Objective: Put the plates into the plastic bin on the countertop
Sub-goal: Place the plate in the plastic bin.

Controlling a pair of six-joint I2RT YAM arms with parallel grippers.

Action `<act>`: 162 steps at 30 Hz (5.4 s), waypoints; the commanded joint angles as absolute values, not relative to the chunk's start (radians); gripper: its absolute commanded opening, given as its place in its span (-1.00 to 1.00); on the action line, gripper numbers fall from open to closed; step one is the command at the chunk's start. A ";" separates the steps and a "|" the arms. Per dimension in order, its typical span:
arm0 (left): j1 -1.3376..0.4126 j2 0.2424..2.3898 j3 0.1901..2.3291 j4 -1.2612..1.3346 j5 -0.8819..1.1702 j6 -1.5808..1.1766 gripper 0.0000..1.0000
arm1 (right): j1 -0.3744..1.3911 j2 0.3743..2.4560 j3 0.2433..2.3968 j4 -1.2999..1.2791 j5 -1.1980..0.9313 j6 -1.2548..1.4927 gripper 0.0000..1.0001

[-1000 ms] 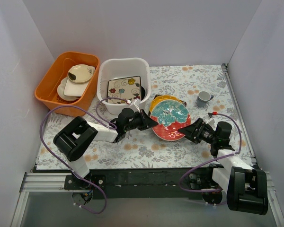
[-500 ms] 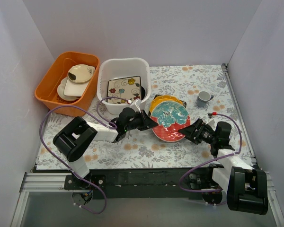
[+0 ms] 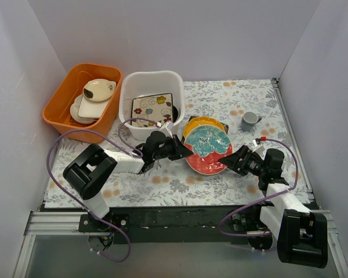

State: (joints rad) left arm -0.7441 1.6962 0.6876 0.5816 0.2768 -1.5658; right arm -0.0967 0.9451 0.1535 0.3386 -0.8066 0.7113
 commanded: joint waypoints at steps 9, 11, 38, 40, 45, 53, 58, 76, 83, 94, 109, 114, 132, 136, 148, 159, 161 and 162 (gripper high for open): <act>-0.767 1.427 0.779 0.397 0.262 -1.502 -1.00 | -0.103 0.905 0.212 0.397 -0.775 0.663 0.94; -0.765 1.404 0.801 0.348 0.253 -1.496 -1.00 | -0.104 0.897 0.207 0.397 -0.775 0.666 0.95; -0.657 1.279 0.963 0.077 0.228 -1.359 -1.00 | -0.110 0.857 0.181 0.423 -0.792 0.680 0.96; -0.626 1.273 0.977 0.061 0.264 -1.362 -1.00 | -0.110 0.864 0.179 0.425 -0.792 0.681 0.96; -0.551 1.264 1.006 0.048 0.317 -1.362 -1.00 | -0.110 0.867 0.187 0.417 -0.792 0.666 0.96; -0.454 1.261 1.092 0.006 0.333 -1.318 -1.00 | -0.110 0.905 0.187 0.437 -0.798 0.652 0.96; -0.407 1.281 1.153 -0.034 0.347 -1.302 -1.00 | -0.110 0.948 0.195 0.456 -0.818 0.658 0.96; -0.210 1.348 1.235 -0.021 0.443 -1.410 -1.00 | -0.110 0.948 0.161 0.468 -0.798 0.649 0.96; -0.149 1.384 1.221 0.035 0.476 -1.440 -1.00 | -0.110 0.957 0.160 0.500 -0.816 0.653 0.96; -0.130 1.422 1.216 0.083 0.423 -1.456 -1.00 | -0.110 0.997 0.143 0.566 -0.831 0.670 0.96; -0.120 1.482 1.215 0.077 0.368 -1.454 -1.00 | -0.110 1.019 0.138 0.572 -0.836 0.657 0.96; -0.120 1.512 1.232 0.060 0.362 -1.445 -1.00 | -0.110 1.023 0.138 0.571 -0.831 0.653 0.95; -0.120 1.652 1.269 0.058 0.433 -1.433 -1.00 | -0.110 1.045 0.147 0.574 -0.833 0.647 0.95; -0.120 1.690 1.285 0.043 0.459 -1.425 -1.00 | -0.110 1.046 0.144 0.575 -0.831 0.650 0.95; -0.120 1.795 1.377 -0.099 0.456 -1.382 -1.00 | -0.110 1.045 0.152 0.555 -0.830 0.640 0.95; -0.120 1.801 1.394 -0.155 0.377 -1.348 -0.80 | -0.110 1.054 0.156 0.558 -0.834 0.640 0.95; -0.120 1.804 1.399 -0.161 0.371 -1.347 -0.77 | -0.110 1.054 0.158 0.551 -0.831 0.635 0.94; -0.120 1.809 1.405 -0.172 0.362 -1.344 -0.71 | -0.110 1.054 0.158 0.545 -0.830 0.631 0.93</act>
State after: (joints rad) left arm -0.1154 1.8267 1.3373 -0.2066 0.3779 -1.3643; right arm -0.1055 1.0492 0.1463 0.5262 -0.8181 0.6556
